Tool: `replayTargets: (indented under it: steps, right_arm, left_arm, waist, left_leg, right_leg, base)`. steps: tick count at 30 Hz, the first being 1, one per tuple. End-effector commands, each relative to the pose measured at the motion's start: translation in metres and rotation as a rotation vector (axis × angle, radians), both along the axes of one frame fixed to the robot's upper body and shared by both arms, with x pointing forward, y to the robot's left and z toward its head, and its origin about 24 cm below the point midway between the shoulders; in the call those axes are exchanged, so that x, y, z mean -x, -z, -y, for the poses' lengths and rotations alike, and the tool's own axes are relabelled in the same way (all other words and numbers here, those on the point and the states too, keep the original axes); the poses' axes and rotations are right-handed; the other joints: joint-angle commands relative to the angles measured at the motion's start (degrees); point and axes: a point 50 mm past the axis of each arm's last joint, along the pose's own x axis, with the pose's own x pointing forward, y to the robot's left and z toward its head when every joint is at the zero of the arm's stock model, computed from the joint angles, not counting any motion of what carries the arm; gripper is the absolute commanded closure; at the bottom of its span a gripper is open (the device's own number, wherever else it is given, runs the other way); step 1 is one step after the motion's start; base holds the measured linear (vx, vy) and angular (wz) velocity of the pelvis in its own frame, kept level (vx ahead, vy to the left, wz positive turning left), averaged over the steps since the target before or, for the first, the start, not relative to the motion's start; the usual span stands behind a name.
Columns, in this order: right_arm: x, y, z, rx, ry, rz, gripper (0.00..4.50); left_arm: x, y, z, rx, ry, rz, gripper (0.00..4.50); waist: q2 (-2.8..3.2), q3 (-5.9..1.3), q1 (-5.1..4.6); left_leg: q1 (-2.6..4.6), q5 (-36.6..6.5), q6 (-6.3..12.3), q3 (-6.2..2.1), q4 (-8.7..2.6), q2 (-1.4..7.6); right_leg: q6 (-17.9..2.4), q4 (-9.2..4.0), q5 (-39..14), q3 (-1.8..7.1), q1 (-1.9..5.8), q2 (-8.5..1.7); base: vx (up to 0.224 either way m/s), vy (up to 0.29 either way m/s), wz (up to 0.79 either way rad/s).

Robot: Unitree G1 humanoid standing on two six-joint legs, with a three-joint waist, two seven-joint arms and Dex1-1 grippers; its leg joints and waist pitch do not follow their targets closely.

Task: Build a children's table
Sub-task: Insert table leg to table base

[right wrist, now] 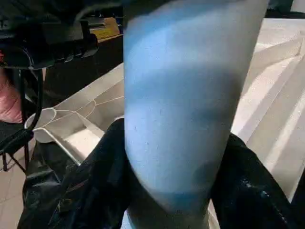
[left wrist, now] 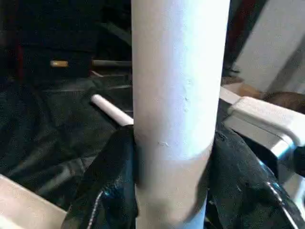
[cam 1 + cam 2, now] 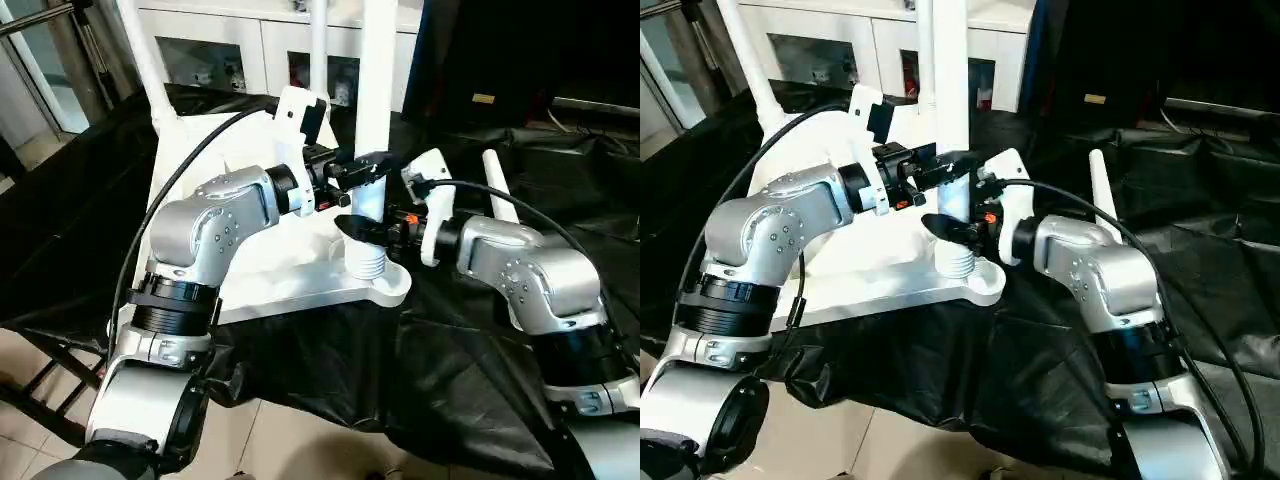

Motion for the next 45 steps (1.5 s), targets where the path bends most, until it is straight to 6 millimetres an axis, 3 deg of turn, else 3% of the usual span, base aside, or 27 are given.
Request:
replayTargets:
  steps: [1, 4, 6, 9, 16, 17, 20, 21, 27, 34, 37, 41, 42, 45]
  right_arm:
    - [0.012, -0.01, -0.006, -0.098, -0.153, 0.05, 2.61]
    - [0.021, -0.012, -0.005, -0.149, -0.239, 0.049, 2.63]
    - [0.027, -0.013, -0.004, -0.174, -0.288, 0.038, 2.64]
    - [0.034, -0.012, -0.002, -0.199, -0.363, 0.021, 2.64]
    - [0.036, -0.01, 0.002, -0.203, -0.379, 0.017, 2.64]
    - [0.036, -0.01, 0.002, -0.202, -0.377, 0.017, 2.64]
    - [0.037, -0.01, 0.003, -0.2, -0.377, 0.019, 2.64]
    - [0.036, -0.01, 0.003, -0.197, -0.374, 0.021, 2.64]
    - [0.034, -0.011, 0.003, -0.191, -0.362, 0.036, 2.64]
    - [0.03, -0.011, 0.003, -0.162, -0.331, 0.06, 2.64]
    - [0.025, -0.01, 0.004, -0.152, -0.273, 0.063, 1.94]
    - [0.012, -0.016, 0.008, -0.155, -0.132, 0.096, 1.72]
    - [0.008, -0.017, 0.01, -0.133, -0.08, 0.115, 1.5]
    - [-0.001, -0.017, 0.014, -0.09, 0.026, 0.1, 1.41]
  left_arm:
    - [0.006, -0.003, 0.0, 0.009, 0.047, 0.009, 1.92]
    - [0.006, -0.005, 0.0, 0.048, 0.045, 0.008, 1.83]
    - [0.005, -0.007, -0.001, 0.092, 0.045, 0.005, 1.49]
    - [0.01, -0.011, -0.005, 0.233, 0.167, -0.035, 1.46]
    - [0.014, -0.013, -0.01, 0.305, 0.223, -0.061, 1.46]
    - [0.015, -0.013, -0.01, 0.307, 0.225, -0.061, 1.74]
    - [0.017, -0.013, -0.01, 0.295, 0.233, -0.04, 1.87]
    - [0.017, -0.013, -0.01, 0.295, 0.227, -0.037, 2.16]
    - [0.011, -0.013, -0.009, 0.269, 0.152, -0.035, 2.55]
    - [0.012, -0.016, -0.007, 0.243, 0.132, 0.005, 2.66]
    - [0.013, -0.016, -0.006, 0.227, 0.121, 0.022, 2.66]
    - [0.013, -0.015, -0.004, 0.171, 0.087, 0.065, 2.67]
    - [0.013, -0.015, -0.004, 0.157, 0.078, 0.082, 2.67]
    - [0.013, -0.017, -0.002, 0.162, 0.053, 0.097, 2.67]
  waist:
    - [-0.54, -4.76, 0.36]
    - [-0.66, -4.79, 0.41]
    - [-0.84, -4.75, 0.4]
    - [-0.94, -4.63, 0.57]
    - [-0.79, -4.52, 0.55]
    - [-0.75, -4.51, 0.63]
    - [-0.83, -4.54, 0.78]
    - [-0.84, -4.56, 0.98]
    - [-1.04, -4.62, 1.35]
    - [-1.27, -4.66, 1.52]
    - [-1.23, -4.63, 1.45]
    - [-1.24, -4.63, 1.18]
    - [-1.15, -4.63, 1.26]
    - [-1.08, -4.6, 1.23]
  left_leg:
    - [-1.07, 4.5, 6.44, 0.52, -3.16, 0.71]
    - [-1.21, 4.8, 7.56, 0.45, -3.1, 0.81]
    - [-1.23, 4.4, 7.59, 0.45, -3.13, 0.8]
    - [-1.32, 3.1, 7.22, 0.62, -3.15, 0.53]
    - [-1.04, 1.5, 5.84, 0.57, -3.33, 0.64]
    - [-1.04, 1.4, 5.64, 0.54, -3.37, 0.69]
    - [-1.09, 1.7, 5.47, 0.53, -3.38, 0.68]
    - [-1.11, 1.9, 5.39, 0.52, -3.39, 0.68]
    - [-1.1, 2.5, 5.36, 0.59, -3.34, 0.7]
    - [-1.16, 2.8, 5.3, 0.55, -3.35, 0.78]
    - [-1.25, 2.7, 5.06, 0.59, -3.31, 0.69]
    - [-1.1, 2.5, 4.2, 0.6, -3.44, 0.57]
    - [-0.99, 2.4, 4.14, 0.65, -3.41, 0.57]
    - [-1.03, 2.2, 3.79, 0.61, -3.51, 0.66]
  right_leg:
    - [-9.8, -3.32, -8.0, 3.08, 5.58, -2.59]
    - [-10.6, -3.28, -6.7, 3.02, 5.69, -2.53]
    - [-10.5, -3.48, -7.9, 2.97, 5.74, -2.57]
    - [-9.2, -3.93, -11.4, 2.88, 5.77, -2.49]
    - [-7.4, -4.51, -15.3, 2.73, 5.4, -2.33]
    - [-7.2, -4.53, -15.7, 2.72, 5.39, -2.34]
    - [-6.8, -4.52, -15.5, 2.77, 5.41, -2.35]
    - [-6.6, -4.43, -15.3, 2.78, 5.42, -2.34]
    - [-6.4, -4.3, -14.4, 2.83, 5.36, -2.32]
    - [-6.1, -4.19, -14.4, 2.85, 5.39, -2.45]
    - [-5.7, -4.19, -14.9, 2.83, 5.4, -2.39]
    - [-4.0, -4.51, -17.1, 2.68, 5.21, -2.27]
    - [-4.1, -4.47, -17.0, 2.74, 5.14, -2.25]
    - [-4.5, -4.35, -15.9, 2.79, 5.17, -2.25]
  base:
    - [0.0, 0.0, 0.0]
    - [0.0, 0.0, 0.0]
    - [0.0, 0.0, 0.0]
    - [0.0, 0.0, 0.0]
    - [0.0, 0.0, 0.0]
    - [0.0, 0.0, 0.0]
    - [0.0, 0.0, 0.0]
    - [0.0, 0.0, 0.0]
    - [0.0, 0.0, 0.0]
    - [0.0, 0.0, 0.0]
    - [0.0, 0.0, 0.0]
    - [0.0, 0.0, 0.0]
    - [0.0, 0.0, 0.0]
    - [0.0, 0.0, 0.0]
